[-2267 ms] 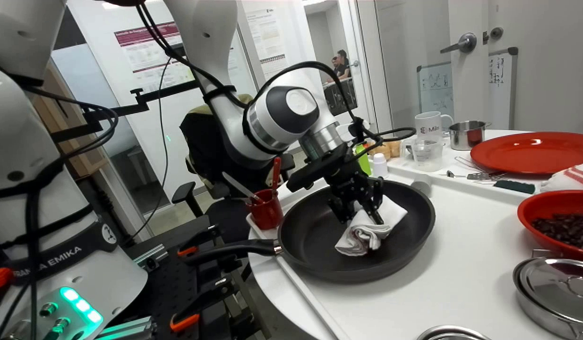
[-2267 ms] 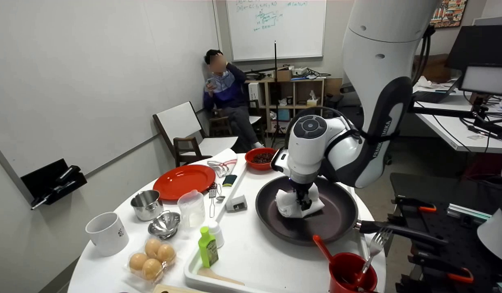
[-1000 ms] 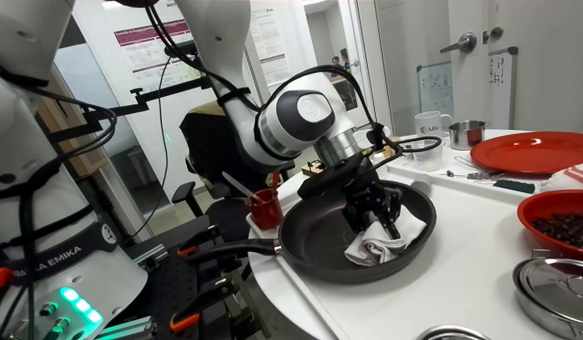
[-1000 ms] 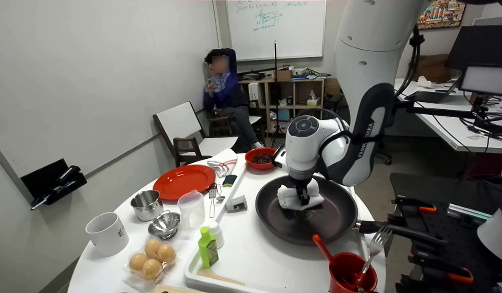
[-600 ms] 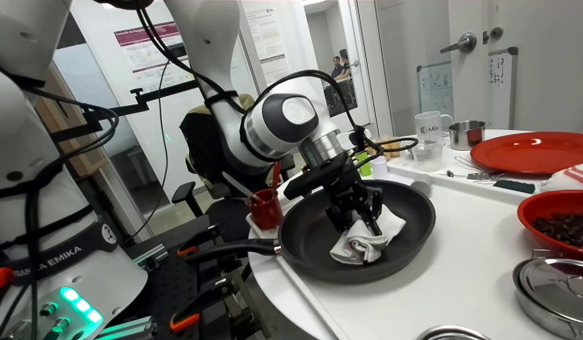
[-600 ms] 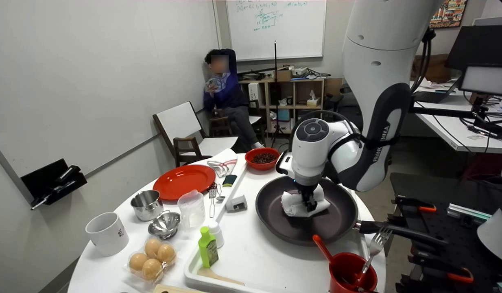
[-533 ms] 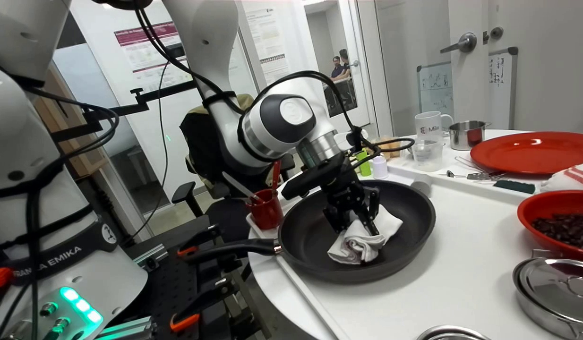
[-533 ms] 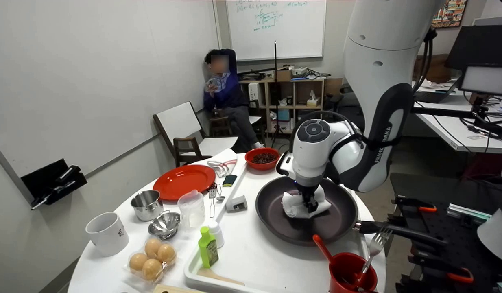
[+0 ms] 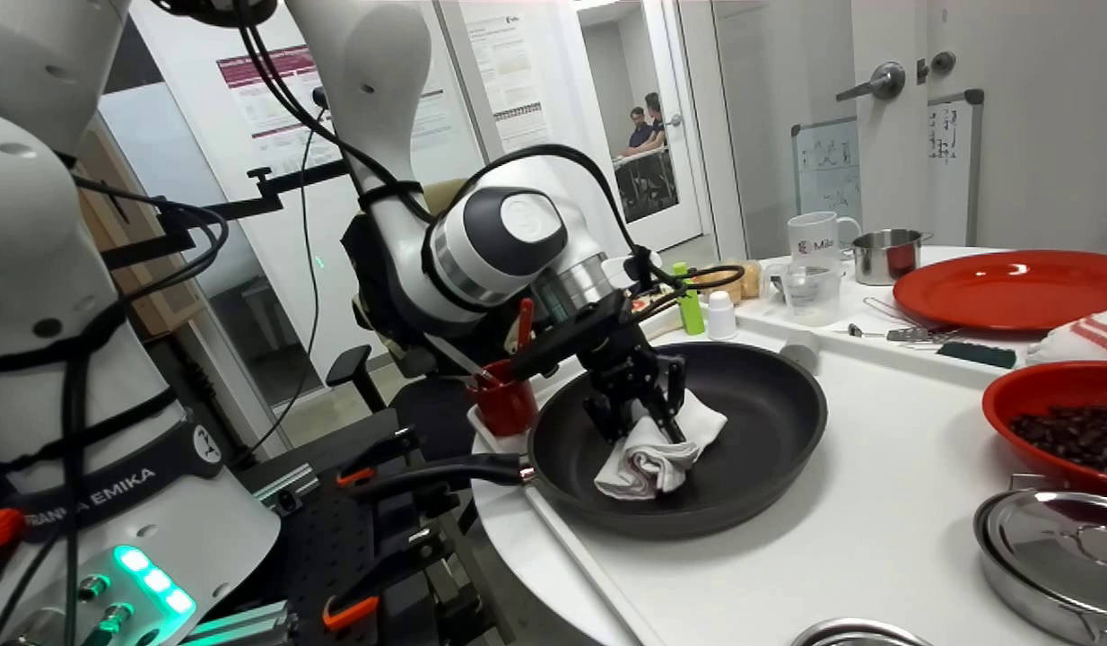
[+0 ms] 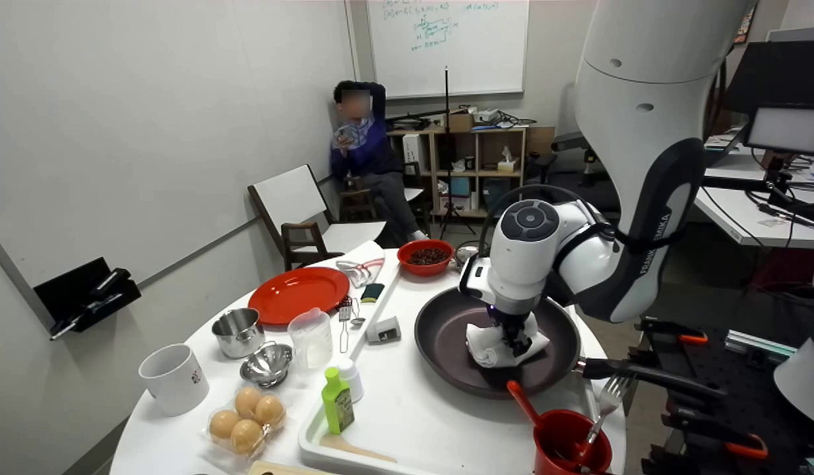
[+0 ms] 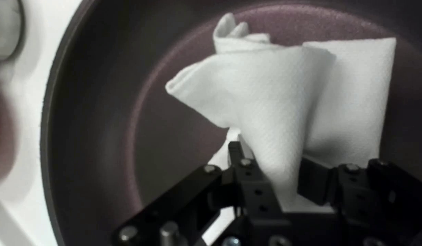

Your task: Get the white kitchen towel from the table and use it to wipe the black pan

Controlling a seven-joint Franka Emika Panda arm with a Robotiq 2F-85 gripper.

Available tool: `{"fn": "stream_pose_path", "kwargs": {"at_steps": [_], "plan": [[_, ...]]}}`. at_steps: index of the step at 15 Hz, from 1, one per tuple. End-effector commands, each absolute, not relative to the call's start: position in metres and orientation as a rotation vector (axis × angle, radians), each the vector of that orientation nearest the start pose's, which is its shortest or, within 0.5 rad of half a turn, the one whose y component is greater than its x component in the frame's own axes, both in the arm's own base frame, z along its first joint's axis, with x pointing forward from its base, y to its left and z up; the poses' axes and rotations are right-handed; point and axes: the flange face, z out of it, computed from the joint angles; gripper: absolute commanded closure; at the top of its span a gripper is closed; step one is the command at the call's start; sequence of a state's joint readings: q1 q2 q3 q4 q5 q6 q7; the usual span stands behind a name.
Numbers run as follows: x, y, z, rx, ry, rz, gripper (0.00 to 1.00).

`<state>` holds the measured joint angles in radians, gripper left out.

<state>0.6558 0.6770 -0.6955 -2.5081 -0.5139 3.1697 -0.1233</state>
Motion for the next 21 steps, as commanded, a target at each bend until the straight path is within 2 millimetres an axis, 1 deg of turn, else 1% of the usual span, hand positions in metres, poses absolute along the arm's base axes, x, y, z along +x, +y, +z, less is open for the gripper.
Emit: {"fn": "stream_pose_path", "kwargs": {"at_steps": [1,5,7,9,11,13,16,17,21], "plan": [[0.41,-0.007,0.08,-3.247,-1.398,0.04,0.9],[0.389,0.01,0.077,-3.178,-1.541,0.036,0.9],[0.382,0.017,0.076,-3.148,-1.597,0.033,0.9],[0.379,0.021,0.076,-3.135,-1.62,0.036,0.9],[0.382,0.021,0.074,-3.142,-1.61,0.049,0.9],[0.391,0.015,0.075,-3.164,-1.583,0.041,0.9],[0.41,-0.003,0.076,-3.23,-1.495,0.013,0.9],[0.418,-0.011,0.077,-3.255,-1.452,0.009,0.9],[0.448,-0.053,0.083,-3.354,-1.227,0.01,0.9]]}}
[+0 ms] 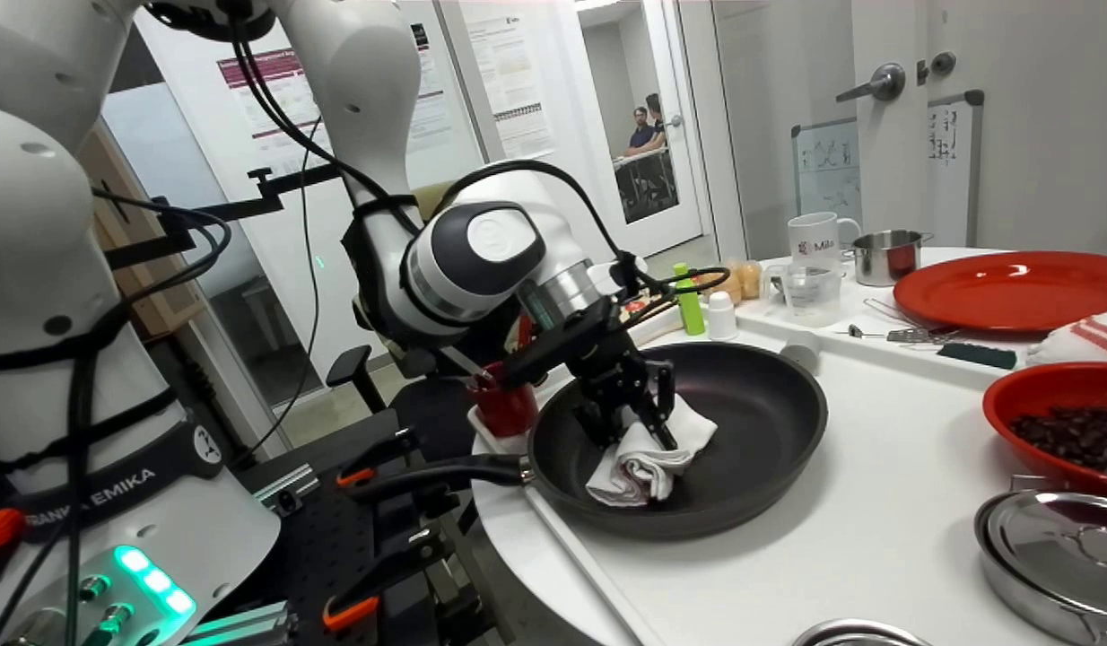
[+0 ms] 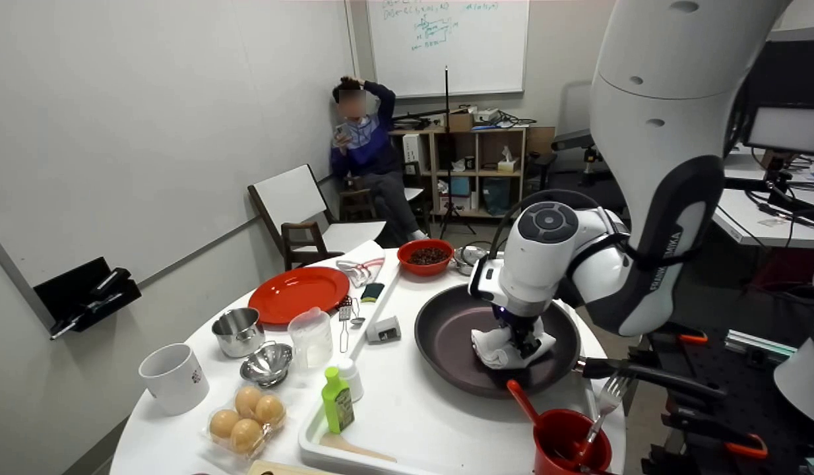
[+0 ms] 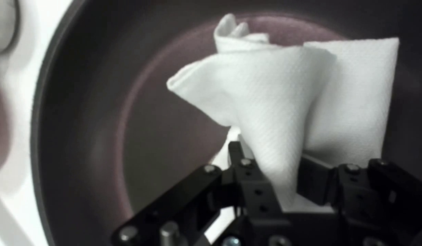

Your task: Get the white kitchen towel from the table and use it to wipe the black pan

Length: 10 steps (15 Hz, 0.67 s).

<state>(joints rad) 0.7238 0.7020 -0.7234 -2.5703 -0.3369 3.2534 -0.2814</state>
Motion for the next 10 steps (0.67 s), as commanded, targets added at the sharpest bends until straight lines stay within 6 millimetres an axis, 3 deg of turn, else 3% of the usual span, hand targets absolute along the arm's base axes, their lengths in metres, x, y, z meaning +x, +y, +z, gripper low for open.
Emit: {"fn": "stream_pose_path", "kwargs": {"at_steps": [1,5,10], "plan": [[0.455,-0.064,0.084,-3.372,-1.177,0.015,0.9],[0.475,-0.092,0.084,-3.427,-0.941,0.053,0.9],[0.488,-0.076,0.081,-3.395,-0.704,0.126,0.9]]}}
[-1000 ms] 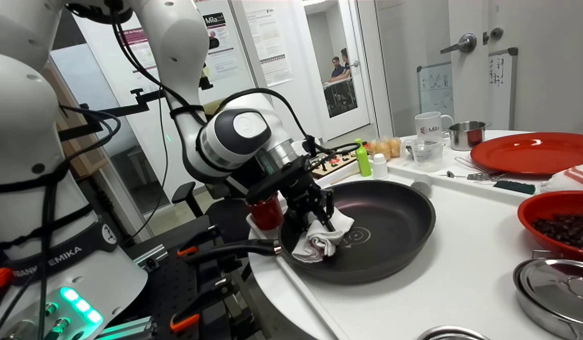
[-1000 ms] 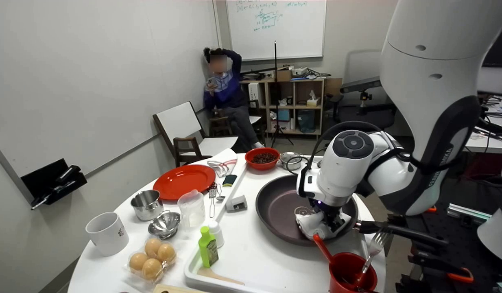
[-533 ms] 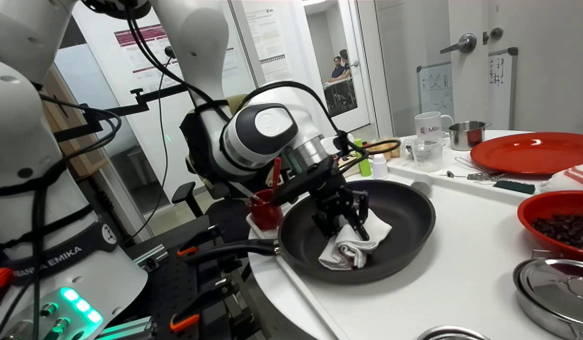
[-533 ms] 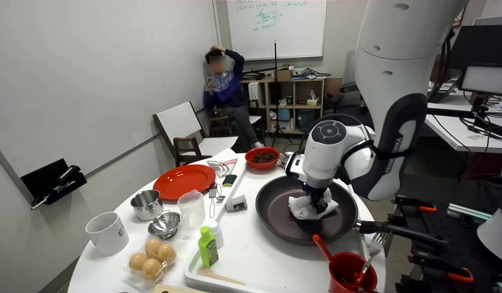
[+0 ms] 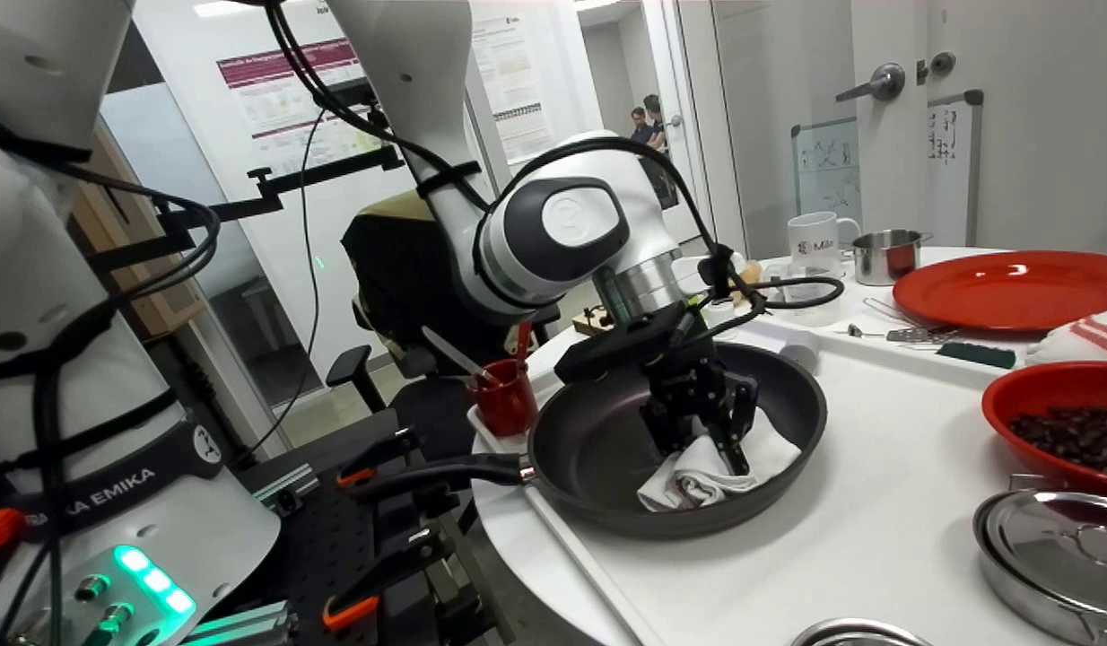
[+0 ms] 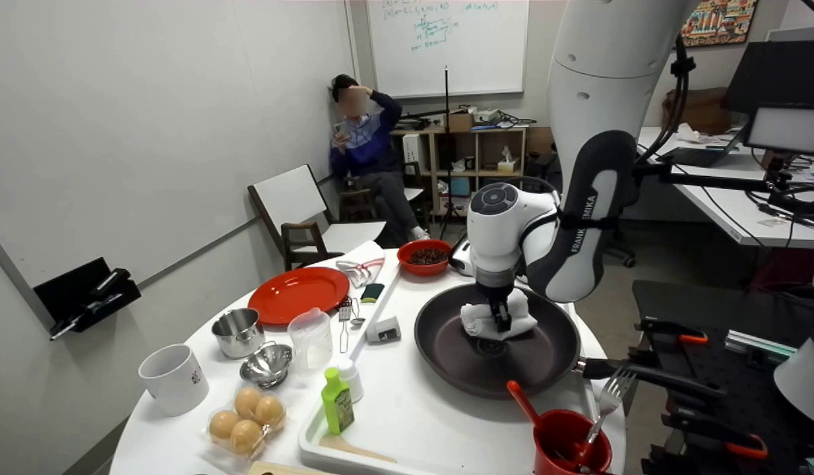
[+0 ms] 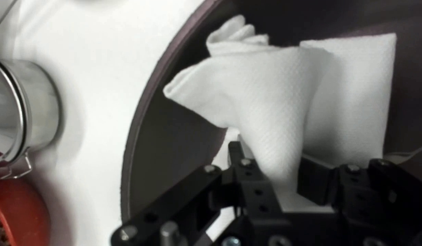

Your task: Get the white kitchen towel from the table and use it to wipe the black pan

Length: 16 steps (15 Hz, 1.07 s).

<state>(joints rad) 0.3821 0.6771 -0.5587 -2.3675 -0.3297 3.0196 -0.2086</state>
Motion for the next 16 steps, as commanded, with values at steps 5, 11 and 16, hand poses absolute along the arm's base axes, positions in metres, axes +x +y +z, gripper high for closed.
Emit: {"fn": "stream_pose_path", "kwargs": {"at_steps": [5,11,16], "plan": [[0.507,-0.043,0.087,-3.346,-0.618,0.094,0.9],[0.514,-0.013,0.087,-3.3,-0.639,0.067,0.9],[0.502,0.009,0.088,-3.247,-0.736,0.065,0.9]]}}
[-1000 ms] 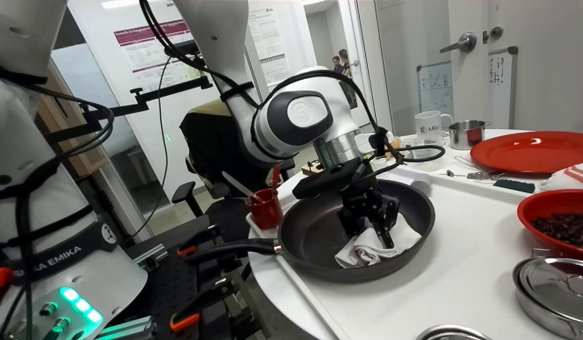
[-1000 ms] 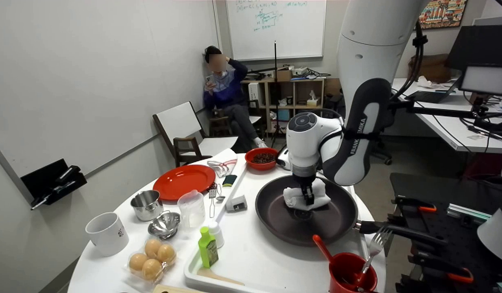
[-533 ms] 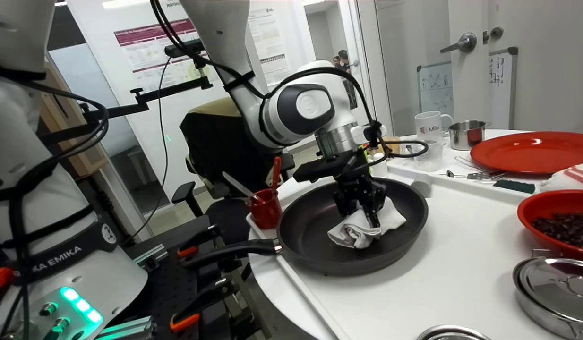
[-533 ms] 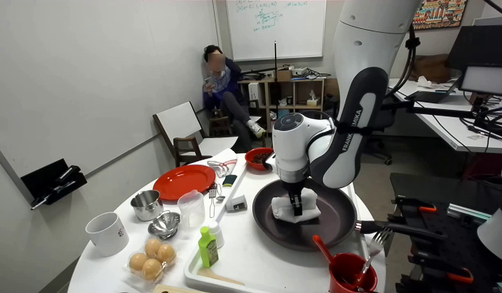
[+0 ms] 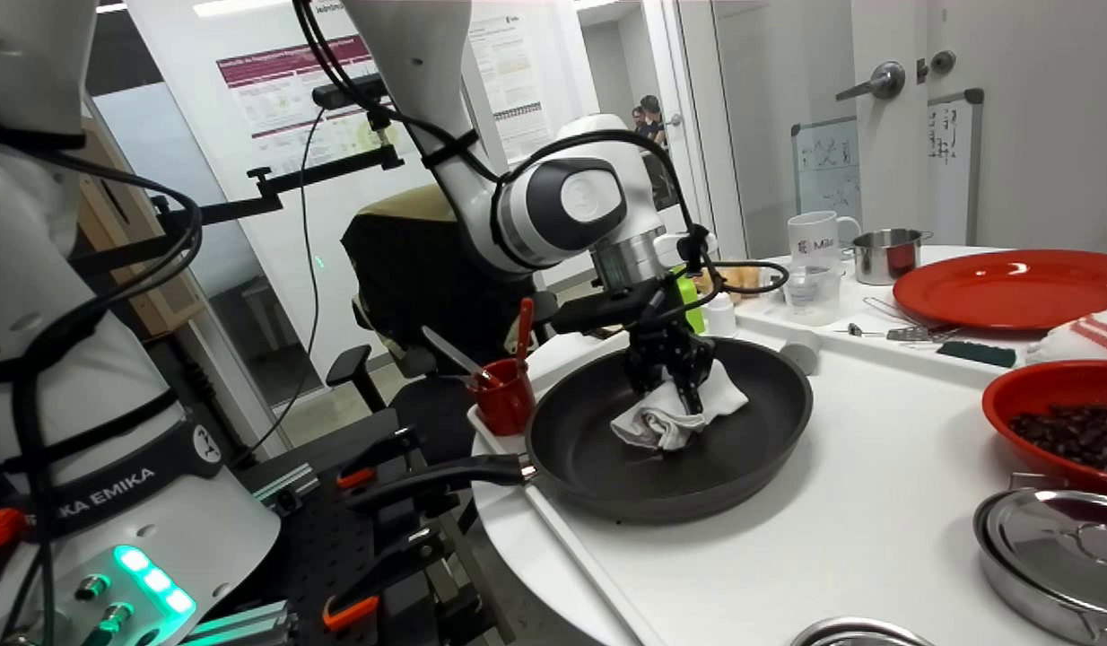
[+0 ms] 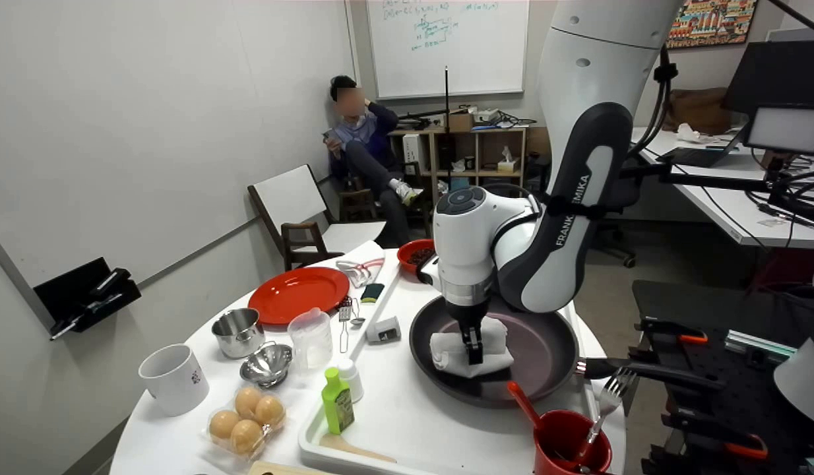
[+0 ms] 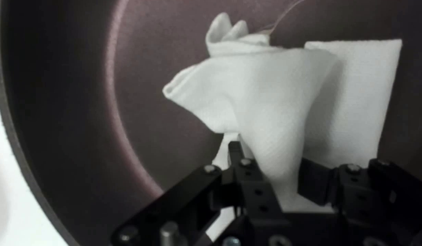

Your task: Get the white kitchen towel from the table and use it to wipe the black pan

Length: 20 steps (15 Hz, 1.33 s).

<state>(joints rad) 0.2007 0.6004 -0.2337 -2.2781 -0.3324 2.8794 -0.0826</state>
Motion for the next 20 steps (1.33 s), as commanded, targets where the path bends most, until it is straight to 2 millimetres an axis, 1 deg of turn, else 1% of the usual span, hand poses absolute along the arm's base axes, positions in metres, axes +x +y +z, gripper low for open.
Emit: {"fn": "stream_pose_path", "kwargs": {"at_steps": [1,3,5,7,10,13,15,17,20], "plan": [[0.499,0.013,0.087,-3.239,-0.76,0.068,0.9],[0.489,0.021,0.086,-3.219,-0.81,0.085,0.9],[0.477,0.025,0.088,-3.206,-0.861,0.101,0.9],[0.462,0.023,0.09,-3.198,-0.921,0.116,0.9],[0.441,0.013,0.093,-3.175,-1.011,0.148,0.9],[0.427,-0.005,0.095,-3.17,-1.055,0.177,0.9],[0.422,-0.023,0.098,-3.185,-1.037,0.177,0.9],[0.425,-0.043,0.101,-3.21,-0.996,0.149,0.9],[0.437,-0.07,0.107,-3.25,-0.882,0.104,0.91]]}}
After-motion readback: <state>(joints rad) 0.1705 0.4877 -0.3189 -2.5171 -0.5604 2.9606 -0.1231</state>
